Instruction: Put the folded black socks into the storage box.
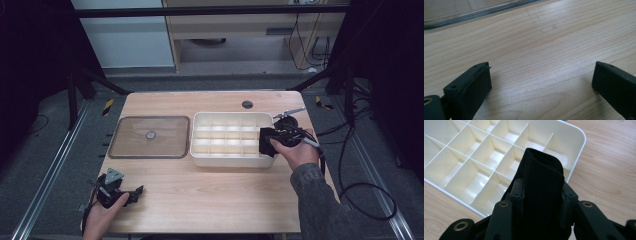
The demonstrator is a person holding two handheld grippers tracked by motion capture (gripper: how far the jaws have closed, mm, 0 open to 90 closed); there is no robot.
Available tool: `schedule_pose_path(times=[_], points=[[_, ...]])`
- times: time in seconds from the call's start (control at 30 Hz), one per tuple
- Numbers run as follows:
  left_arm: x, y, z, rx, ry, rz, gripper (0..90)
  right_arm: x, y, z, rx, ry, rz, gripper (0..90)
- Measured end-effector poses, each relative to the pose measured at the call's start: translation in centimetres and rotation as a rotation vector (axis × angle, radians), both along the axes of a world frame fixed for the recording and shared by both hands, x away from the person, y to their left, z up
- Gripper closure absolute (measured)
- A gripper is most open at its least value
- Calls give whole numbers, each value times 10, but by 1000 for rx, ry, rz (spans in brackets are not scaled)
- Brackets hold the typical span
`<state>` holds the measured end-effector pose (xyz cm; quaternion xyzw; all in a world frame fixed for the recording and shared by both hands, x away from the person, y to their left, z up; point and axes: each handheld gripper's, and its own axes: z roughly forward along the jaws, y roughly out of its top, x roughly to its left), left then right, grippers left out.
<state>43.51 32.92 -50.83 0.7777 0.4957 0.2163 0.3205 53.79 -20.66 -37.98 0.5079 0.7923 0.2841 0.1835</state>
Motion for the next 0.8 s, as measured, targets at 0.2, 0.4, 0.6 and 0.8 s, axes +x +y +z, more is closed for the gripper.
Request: schedule_pose_path(times=[0.2,0.4,0.6,0.8], points=[[0,0,0,0,0,1,15,6,5,-7,-56,14,4,637],[0,0,0,0,-1,2,15,9,8,-16,-100,31,10,637],[0,0,0,-1,-1,2,15,12,12,-21,-128,35,17,638],[0,0,0,0,0,1,14,12,15,-23,-148,40,23,638]])
